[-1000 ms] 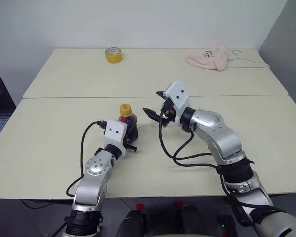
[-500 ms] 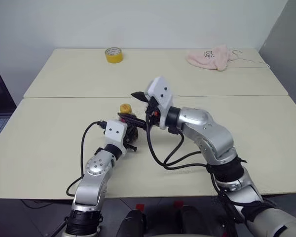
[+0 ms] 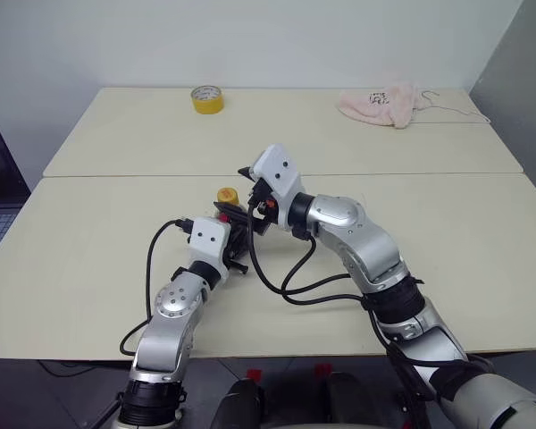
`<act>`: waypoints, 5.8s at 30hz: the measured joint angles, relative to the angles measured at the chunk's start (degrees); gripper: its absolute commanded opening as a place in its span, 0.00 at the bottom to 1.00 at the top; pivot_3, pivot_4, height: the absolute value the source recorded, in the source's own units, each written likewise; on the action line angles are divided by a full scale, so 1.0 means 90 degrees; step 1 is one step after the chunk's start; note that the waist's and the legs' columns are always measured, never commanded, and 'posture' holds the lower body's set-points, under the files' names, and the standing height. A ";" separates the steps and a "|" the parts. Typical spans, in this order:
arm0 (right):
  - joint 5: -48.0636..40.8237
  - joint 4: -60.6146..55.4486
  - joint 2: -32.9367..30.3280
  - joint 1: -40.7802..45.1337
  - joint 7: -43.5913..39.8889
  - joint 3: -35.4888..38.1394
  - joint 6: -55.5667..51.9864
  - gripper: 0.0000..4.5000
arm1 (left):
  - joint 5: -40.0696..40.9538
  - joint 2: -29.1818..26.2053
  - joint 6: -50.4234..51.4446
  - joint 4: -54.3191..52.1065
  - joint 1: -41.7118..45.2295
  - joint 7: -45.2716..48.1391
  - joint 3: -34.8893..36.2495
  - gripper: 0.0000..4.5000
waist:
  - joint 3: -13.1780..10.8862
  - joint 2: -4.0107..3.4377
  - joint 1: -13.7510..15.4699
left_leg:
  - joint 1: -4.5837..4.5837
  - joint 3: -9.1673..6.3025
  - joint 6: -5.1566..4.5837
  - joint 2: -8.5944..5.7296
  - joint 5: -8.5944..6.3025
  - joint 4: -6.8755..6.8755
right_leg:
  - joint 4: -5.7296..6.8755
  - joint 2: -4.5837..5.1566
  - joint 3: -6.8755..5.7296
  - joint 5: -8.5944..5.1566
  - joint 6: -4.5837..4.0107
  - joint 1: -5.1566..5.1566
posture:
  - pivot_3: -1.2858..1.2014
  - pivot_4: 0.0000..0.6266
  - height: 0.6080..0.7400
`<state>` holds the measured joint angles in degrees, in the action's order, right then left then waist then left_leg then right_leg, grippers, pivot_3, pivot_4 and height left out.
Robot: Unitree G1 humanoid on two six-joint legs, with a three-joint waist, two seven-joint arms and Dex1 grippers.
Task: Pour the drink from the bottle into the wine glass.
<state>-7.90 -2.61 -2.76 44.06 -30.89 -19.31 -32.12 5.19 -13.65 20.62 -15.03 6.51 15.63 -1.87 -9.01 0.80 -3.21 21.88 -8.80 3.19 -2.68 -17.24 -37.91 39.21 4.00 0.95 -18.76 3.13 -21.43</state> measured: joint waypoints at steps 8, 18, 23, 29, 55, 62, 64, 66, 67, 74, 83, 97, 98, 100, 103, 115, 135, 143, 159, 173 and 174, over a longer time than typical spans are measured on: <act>-0.0209 -0.0204 -0.0205 -0.0090 -0.0037 0.0184 -0.0095 0.90 | 0.0001 0.0006 0.0000 0.0007 0.0124 0.0006 -0.0018 0.18 | 0.0000 0.0000 0.0001 | 0.0000 -0.0001 0.0000 0.0000 0.0000 0.0000 | 0.0000 0.0000 0.0000 0.0000 0.0000 0.0001 | 0.52 0.24 1.00; -0.0719 -0.0827 -0.0862 -0.0494 0.0005 0.1021 -0.0659 0.90 | 0.0003 -0.0011 0.0001 0.0007 0.0076 -0.0010 0.0012 0.18 | 0.0000 0.0000 0.0021 | 0.0001 0.0002 0.0000 -0.0005 0.0000 -0.0002 | -0.0001 0.0001 0.0001 0.0000 0.0000 0.0003 | 0.52 0.24 1.00; -0.0792 -0.0954 -0.1019 -0.0580 -0.0085 0.0971 -0.0820 0.90 | 0.0005 -0.0004 0.0001 0.0007 0.0078 0.0003 0.0000 0.18 | 0.0000 0.0000 -0.0006 | 0.0001 0.0004 0.0000 0.0005 0.0000 0.0004 | 0.0000 0.0000 0.0001 0.0000 0.0000 0.0000 | 0.52 0.24 1.00; -0.1012 -0.1316 -0.0830 -0.0574 -0.0245 0.0674 -0.0955 0.90 | 0.0004 -0.0008 0.0001 0.0007 0.0077 0.0002 0.0004 0.18 | 0.0000 0.0000 0.0006 | 0.0001 0.0002 0.0000 0.0003 0.0000 0.0001 | -0.0001 0.0000 0.0000 0.0000 0.0000 0.0002 | 0.52 0.24 1.00; -0.0513 -0.0621 0.0060 -0.0085 0.0403 0.0244 -0.0856 0.90 | 0.0004 -0.0009 0.0001 0.0007 0.0078 0.0006 0.0003 0.18 | 0.0000 0.0000 0.0001 | 0.0000 0.0000 0.0000 0.0000 0.0000 0.0001 | 0.0000 0.0000 0.0000 0.0000 0.0000 0.0000 | 0.52 0.24 1.00; -0.0463 -0.0608 -0.0055 -0.0089 0.0391 0.0246 -0.0825 0.90 | 0.0004 -0.0005 0.0001 0.0023 0.0094 0.0010 -0.0005 0.18 | 0.0000 0.0000 0.0001 | 0.0001 0.0000 0.0000 0.0001 0.0000 0.0001 | 0.0000 0.0001 0.0000 0.0000 0.0000 0.0000 | 0.52 0.24 1.00; -0.0465 -0.0626 -0.0092 -0.0108 0.0387 0.0246 -0.0825 0.90 | 0.0004 -0.0005 0.0001 0.0028 0.0096 0.0012 -0.0009 0.18 | 0.0000 0.0000 0.0000 | 0.0001 0.0001 0.0000 0.0001 0.0000 0.0001 | 0.0000 0.0001 0.0001 0.0000 0.0000 0.0000 | 0.52 0.24 1.00; -0.0472 -0.0680 -0.0127 -0.0151 0.0386 0.0247 -0.0826 0.90 | 0.0004 -0.0003 0.0001 0.0035 0.0097 0.0014 -0.0013 0.18 | 0.0000 0.0000 0.0001 | 0.0001 0.0000 0.0000 0.0000 0.0000 0.0001 | 0.0000 0.0000 0.0000 0.0000 0.0000 0.0000 | 0.52 0.24 1.00; -0.0485 -0.0703 -0.0145 -0.0179 0.0384 0.0249 -0.0828 0.90 | 0.0003 -0.0003 0.0001 0.0044 0.0097 0.0015 -0.0016 0.18 | 0.0000 0.0000 0.0001 | 0.0001 0.0001 0.0000 0.0000 0.0000 0.0001 | 0.0000 0.0001 0.0001 0.0000 0.0000 0.0000 | 0.52 0.24 1.00; -0.0591 -0.1016 -0.0451 -0.0332 0.0362 0.0308 -0.1004 0.90 | 0.0004 0.0003 0.0001 0.0123 0.0110 0.0006 -0.0007 0.18 | 0.0000 0.0000 0.0004 | 0.0001 0.0000 0.0000 0.0001 0.0000 0.0001 | 0.0000 0.0000 0.0000 0.0000 0.0000 0.0000 | 0.52 0.24 1.00; -0.0696 -0.1187 -0.0830 -0.0403 0.0390 0.0780 -0.1219 0.90 | 0.0004 0.0002 -0.0008 0.0123 0.0107 0.0020 -0.0008 0.18 | 0.0000 0.0000 -0.0004 | 0.0001 0.0002 0.0000 0.0003 0.0000 0.0003 | 0.0000 0.0000 0.0001 0.0000 0.0000 0.0000 | 0.52 0.24 1.00; -0.1218 -0.1370 -0.0206 -0.0225 0.0411 0.0581 -0.1716 0.90 | 0.0005 -0.0009 -0.0010 0.0123 0.0104 0.0024 -0.0004 0.18 | 0.0000 0.0000 0.0002 | 0.0000 -0.0001 0.0000 0.0000 0.0000 0.0002 | 0.0000 0.0000 -0.0001 0.0000 0.0000 0.0000 | 0.52 0.24 1.00; -0.1185 -0.1300 -0.0147 -0.0202 0.0436 0.0511 -0.1676 0.90 | 0.0004 -0.0010 -0.0010 0.0123 0.0104 0.0023 -0.0004 0.18 | 0.0000 0.0000 0.0001 | 0.0000 -0.0001 0.0000 0.0000 0.0000 0.0002 | 0.0000 0.0000 0.0000 0.0000 0.0000 0.0000 | 0.52 0.24 1.00; -0.1073 -0.1119 -0.0058 -0.0167 0.0477 0.0411 -0.1590 0.90 | 0.0006 -0.0009 -0.0010 0.0122 0.0104 0.0027 -0.0005 0.18 | 0.0000 0.0000 0.0001 | 0.0001 0.0000 0.0000 0.0000 0.0000 0.0001 | 0.0000 0.0000 0.0000 0.0000 0.0000 0.0000 | 0.52 0.24 1.00; -0.0968 -0.0912 -0.0051 -0.0097 0.0492 0.0346 -0.1463 0.90 | 0.0006 -0.0010 -0.0010 0.0122 0.0101 0.0024 -0.0004 0.18 | 0.0000 0.0000 0.0001 | 0.0001 0.0000 0.0000 -0.0003 0.0000 0.0000 | 0.0000 0.0000 0.0000 0.0000 0.0000 0.0000 | 0.52 0.24 1.00; -0.0801 -0.0674 0.0029 -0.0065 0.0460 0.0231 -0.1202 0.90 | 0.0006 -0.0009 -0.0003 0.0122 0.0100 0.0016 -0.0004 0.18 | 0.0000 0.0000 0.0000 | 0.0001 -0.0001 0.0000 -0.0002 0.0000 0.0000 | 0.0000 0.0001 0.0000 0.0000 0.0000 0.0000 | 0.52 0.24 1.00; -0.0778 -0.0335 0.0135 -0.0268 -0.0059 0.0231 -0.0244 0.27 | 0.0008 -0.0008 0.0017 0.0003 0.0109 -0.0008 0.0014 0.18 | 0.0000 0.0000 0.0000 | 0.0001 0.0000 0.0000 -0.0002 0.0000 0.0001 | -0.0001 0.0000 0.0000 0.0000 0.0000 0.0001 | 0.52 0.24 1.00; -0.1003 0.0390 0.0407 -0.0521 -0.0691 0.0517 0.0912 0.27 | 0.0017 -0.0011 -0.0080 -0.0015 0.0095 0.0008 0.0024 0.18 | 0.0000 0.0000 -0.0001 | 0.0000 0.0001 0.0000 0.0001 0.0000 0.0001 | 0.0000 0.0000 0.0000 0.0000 0.0000 0.0000 | 0.52 0.24 1.00; -0.1954 0.0487 0.0944 -0.0767 -0.0998 0.0862 0.0530 0.27 | 0.0020 -0.0011 -0.0093 0.0045 0.0017 0.0033 0.0013 0.18 | 0.0000 -0.0001 -0.0001 | 0.0000 -0.0004 0.0000 0.0002 0.0000 0.0000 | 0.0000 0.0001 0.0000 0.0000 0.0000 0.0001 | 0.52 0.24 1.00; -0.1382 -0.1397 -0.0220 -0.1343 -0.0018 0.1412 0.1068 0.27 | 0.0019 -0.0013 -0.0095 0.0048 0.0019 0.0021 0.0002 0.18 | 0.0000 -0.0001 0.0055 | 0.0007 -0.0002 0.0000 -0.0008 0.0000 -0.0001 | -0.0008 0.0003 0.0000 0.0000 0.0000 0.0001 | 0.52 0.24 1.00; -0.1426 -0.1781 -0.0403 -0.1477 0.0074 0.1620 0.0985 0.27 | 0.0019 -0.0011 -0.0096 0.0048 0.0019 0.0023 -0.0002 0.18 | 0.0000 0.0000 0.0059 | 0.0008 -0.0003 0.0000 -0.0008 0.0000 -0.0001 | -0.0008 0.0003 -0.0001 0.0000 0.0001 0.0002 | 0.52 0.24 1.00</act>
<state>-20.74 -18.64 -6.39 30.77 -30.23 -4.73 -23.25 5.36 -13.75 19.76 -14.59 6.68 15.83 -1.88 -9.02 0.80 -2.68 21.95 -8.83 3.19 -2.75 -17.24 -37.92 39.14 4.03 0.94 -18.76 3.13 -21.42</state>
